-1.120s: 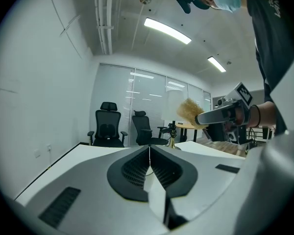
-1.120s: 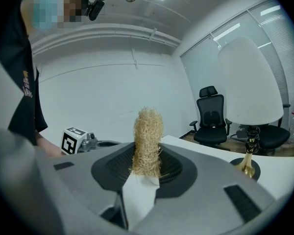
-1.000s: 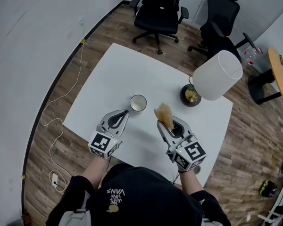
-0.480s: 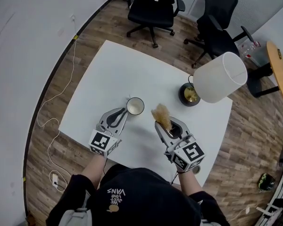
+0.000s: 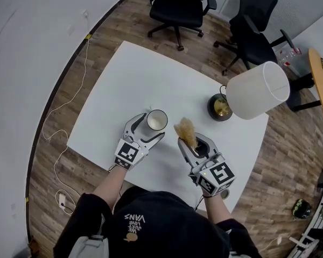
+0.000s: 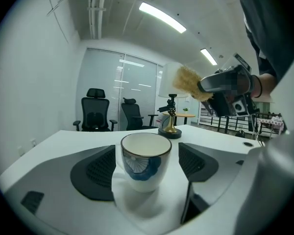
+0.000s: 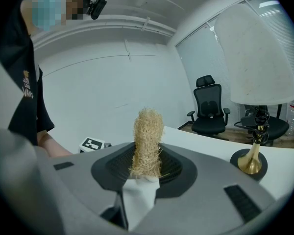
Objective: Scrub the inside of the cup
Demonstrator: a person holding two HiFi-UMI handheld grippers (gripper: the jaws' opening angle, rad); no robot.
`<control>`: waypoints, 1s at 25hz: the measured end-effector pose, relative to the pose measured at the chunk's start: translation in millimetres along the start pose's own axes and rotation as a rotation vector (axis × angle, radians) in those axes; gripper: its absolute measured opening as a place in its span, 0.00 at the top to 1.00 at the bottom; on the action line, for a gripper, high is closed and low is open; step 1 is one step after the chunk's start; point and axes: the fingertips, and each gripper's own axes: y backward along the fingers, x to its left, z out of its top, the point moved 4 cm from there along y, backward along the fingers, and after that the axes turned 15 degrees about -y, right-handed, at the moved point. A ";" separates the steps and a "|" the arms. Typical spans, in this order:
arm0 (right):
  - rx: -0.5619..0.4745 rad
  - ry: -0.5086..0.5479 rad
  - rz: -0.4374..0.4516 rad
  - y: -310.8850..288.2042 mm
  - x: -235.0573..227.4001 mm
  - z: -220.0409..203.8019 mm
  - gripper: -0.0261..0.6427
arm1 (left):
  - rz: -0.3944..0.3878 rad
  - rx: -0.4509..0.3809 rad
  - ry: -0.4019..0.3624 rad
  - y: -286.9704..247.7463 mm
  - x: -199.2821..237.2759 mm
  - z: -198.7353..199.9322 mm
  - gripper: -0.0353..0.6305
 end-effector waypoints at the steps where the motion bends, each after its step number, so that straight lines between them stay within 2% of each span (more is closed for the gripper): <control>1: 0.004 -0.001 0.000 -0.2 -0.6 -0.6 0.79 | -0.002 0.010 0.001 -4.7 0.0 -3.1 0.36; 12: 0.015 -0.003 -0.012 -2.3 -5.3 -1.0 0.79 | -0.007 0.047 -0.007 -37.4 0.6 -16.8 0.36; 25: 0.020 0.003 -0.039 9.4 -4.0 -4.9 0.79 | -0.056 0.037 -0.004 -49.0 0.9 -17.6 0.36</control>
